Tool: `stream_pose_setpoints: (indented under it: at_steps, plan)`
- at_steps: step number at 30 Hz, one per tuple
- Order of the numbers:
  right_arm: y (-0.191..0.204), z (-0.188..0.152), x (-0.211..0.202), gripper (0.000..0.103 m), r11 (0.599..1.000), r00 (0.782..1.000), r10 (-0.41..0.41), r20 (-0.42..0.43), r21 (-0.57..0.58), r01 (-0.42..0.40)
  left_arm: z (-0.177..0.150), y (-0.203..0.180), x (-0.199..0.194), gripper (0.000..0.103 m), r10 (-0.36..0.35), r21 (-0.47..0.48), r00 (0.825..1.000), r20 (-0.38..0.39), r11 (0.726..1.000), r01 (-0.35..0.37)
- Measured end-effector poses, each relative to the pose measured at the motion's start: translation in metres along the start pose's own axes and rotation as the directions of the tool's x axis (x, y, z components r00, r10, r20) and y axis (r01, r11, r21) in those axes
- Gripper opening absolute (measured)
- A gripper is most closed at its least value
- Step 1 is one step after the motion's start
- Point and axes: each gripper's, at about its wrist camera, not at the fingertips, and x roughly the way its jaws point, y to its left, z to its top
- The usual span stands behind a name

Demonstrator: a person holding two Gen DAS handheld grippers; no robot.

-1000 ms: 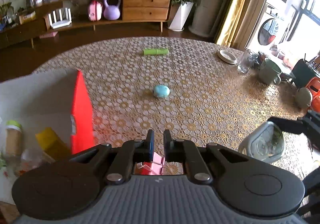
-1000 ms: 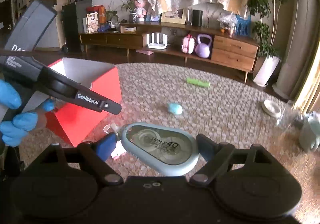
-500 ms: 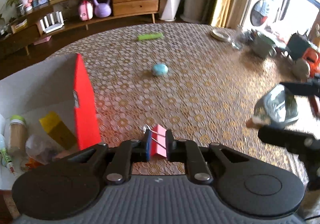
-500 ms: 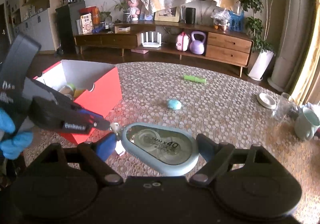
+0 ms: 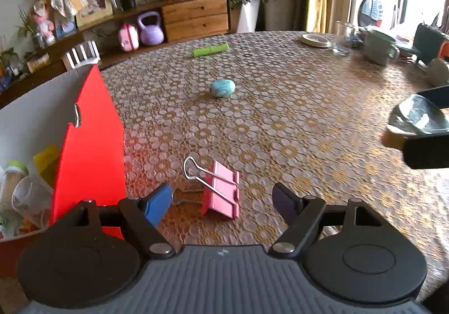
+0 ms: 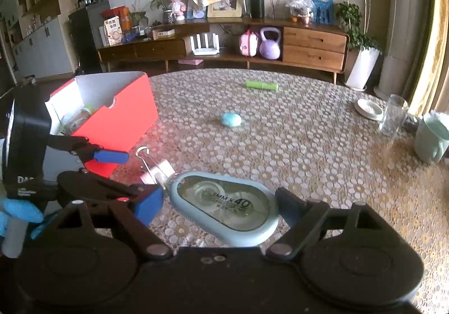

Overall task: Organize rigid objects
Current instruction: 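Lift and carry the binder clip and tape dispenser over the red box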

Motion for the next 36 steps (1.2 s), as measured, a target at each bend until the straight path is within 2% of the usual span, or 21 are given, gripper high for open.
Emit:
stream_pose_setpoints:
  at_steps: [6,8,12,14,18,20,26,30,36]
  plan:
    - [-0.012,-0.008,0.01,0.086,1.0,1.0,0.008,-0.025,0.028,-0.007,-0.003,-0.005,0.021,0.077,0.046,0.041,0.999,0.021,0.998,-0.046]
    - [-0.014,-0.01,0.013,0.086,0.999,0.999,0.009,-0.031,0.034,-0.008,-0.004,-0.006,0.028,0.062,0.048,0.048,0.999,0.011,0.998,-0.048]
    - [-0.018,-0.011,0.019,0.086,0.999,0.999,0.015,-0.04,0.041,-0.013,-0.005,-0.008,0.032,0.056,0.044,0.065,0.999,0.023,0.997,-0.045]
    - [-0.018,-0.011,0.022,0.086,0.999,0.999,0.018,-0.045,0.043,-0.016,-0.004,-0.009,0.033,0.047,0.032,0.072,0.999,0.028,0.997,-0.034]
    - [-0.018,-0.013,0.027,0.086,0.999,0.998,0.023,-0.053,0.048,-0.021,-0.003,-0.01,0.035,0.04,0.007,0.081,1.0,0.027,0.997,-0.009]
    - [-0.017,-0.013,0.028,0.086,0.999,0.998,0.025,-0.057,0.049,-0.023,-0.001,-0.008,0.036,0.032,-0.024,0.061,1.0,0.014,0.998,0.023]
    - [-0.016,-0.013,0.03,0.086,0.998,0.998,0.026,-0.06,0.052,-0.023,0.0,-0.008,0.036,0.032,-0.022,0.054,1.0,0.001,0.998,0.022]
    - [-0.014,-0.008,0.026,0.086,0.999,0.999,0.025,-0.049,0.049,-0.022,0.003,0.0,0.031,0.032,-0.051,-0.016,0.999,-0.014,0.999,0.051]
    - [-0.001,0.004,0.014,0.086,1.0,0.999,0.022,-0.031,0.011,-0.022,0.013,0.011,0.002,0.032,-0.086,-0.095,0.996,0.009,0.992,0.086]
